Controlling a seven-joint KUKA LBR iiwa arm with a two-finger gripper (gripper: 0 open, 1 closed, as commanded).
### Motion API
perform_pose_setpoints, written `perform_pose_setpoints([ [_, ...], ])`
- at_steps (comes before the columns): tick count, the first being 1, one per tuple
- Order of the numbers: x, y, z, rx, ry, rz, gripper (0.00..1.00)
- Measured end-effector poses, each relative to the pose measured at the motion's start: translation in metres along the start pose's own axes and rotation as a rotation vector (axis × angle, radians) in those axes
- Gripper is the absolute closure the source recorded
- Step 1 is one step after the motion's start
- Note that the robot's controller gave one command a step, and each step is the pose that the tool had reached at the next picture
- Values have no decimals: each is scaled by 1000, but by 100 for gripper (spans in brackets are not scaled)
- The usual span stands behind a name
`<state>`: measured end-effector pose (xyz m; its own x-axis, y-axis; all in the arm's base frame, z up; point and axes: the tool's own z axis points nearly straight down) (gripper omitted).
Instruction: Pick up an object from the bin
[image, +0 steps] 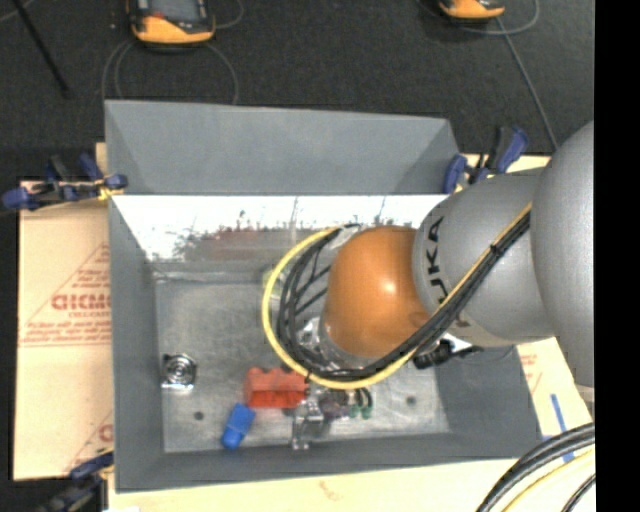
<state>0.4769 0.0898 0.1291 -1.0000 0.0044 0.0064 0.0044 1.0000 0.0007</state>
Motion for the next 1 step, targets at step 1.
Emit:
perform_pose_setpoints([
  [1,-18,-19,58,-1,-17,-21,0],
])
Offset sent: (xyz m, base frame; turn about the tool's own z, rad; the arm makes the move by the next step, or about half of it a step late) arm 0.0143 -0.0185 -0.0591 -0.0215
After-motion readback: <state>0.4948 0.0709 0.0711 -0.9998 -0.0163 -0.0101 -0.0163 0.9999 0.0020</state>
